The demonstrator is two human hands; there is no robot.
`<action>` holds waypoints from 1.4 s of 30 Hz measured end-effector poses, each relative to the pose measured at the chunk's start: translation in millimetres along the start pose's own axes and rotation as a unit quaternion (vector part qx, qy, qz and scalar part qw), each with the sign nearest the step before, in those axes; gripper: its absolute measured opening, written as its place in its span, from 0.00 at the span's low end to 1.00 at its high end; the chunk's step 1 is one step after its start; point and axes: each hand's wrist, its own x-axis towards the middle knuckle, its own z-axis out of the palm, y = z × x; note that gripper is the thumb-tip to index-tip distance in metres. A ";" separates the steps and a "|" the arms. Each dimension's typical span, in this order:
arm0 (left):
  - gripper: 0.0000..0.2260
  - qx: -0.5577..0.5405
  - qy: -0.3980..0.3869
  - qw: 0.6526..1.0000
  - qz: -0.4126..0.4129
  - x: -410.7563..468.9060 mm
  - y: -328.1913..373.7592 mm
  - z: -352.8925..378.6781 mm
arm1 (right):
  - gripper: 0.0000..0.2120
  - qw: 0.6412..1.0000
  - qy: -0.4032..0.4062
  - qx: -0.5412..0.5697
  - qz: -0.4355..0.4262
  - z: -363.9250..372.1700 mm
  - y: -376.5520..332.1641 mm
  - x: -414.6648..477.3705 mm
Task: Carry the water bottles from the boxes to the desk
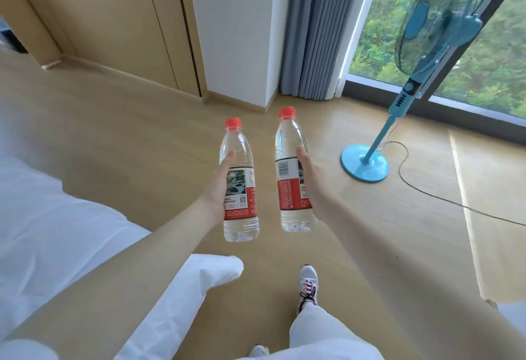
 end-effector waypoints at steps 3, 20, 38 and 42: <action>0.25 -0.005 0.048 0.999 0.017 13.7 11.4 -7.2 | 0.22 0.999 -0.043 0.001 0.007 7.3 -7.7 29.9; 0.24 -0.034 0.219 0.975 0.031 160.0 93.9 77.0 | 0.27 0.986 -0.164 0.006 0.036 -42.2 -91.0 246.6; 0.25 -0.052 0.237 0.969 0.038 262.8 166.7 52.9 | 0.28 0.982 -0.184 -0.027 0.025 1.2 -131.0 370.2; 0.25 -0.059 0.221 0.972 0.050 294.2 205.3 22.1 | 0.29 0.981 -0.188 -0.055 0.008 38.1 -158.8 406.7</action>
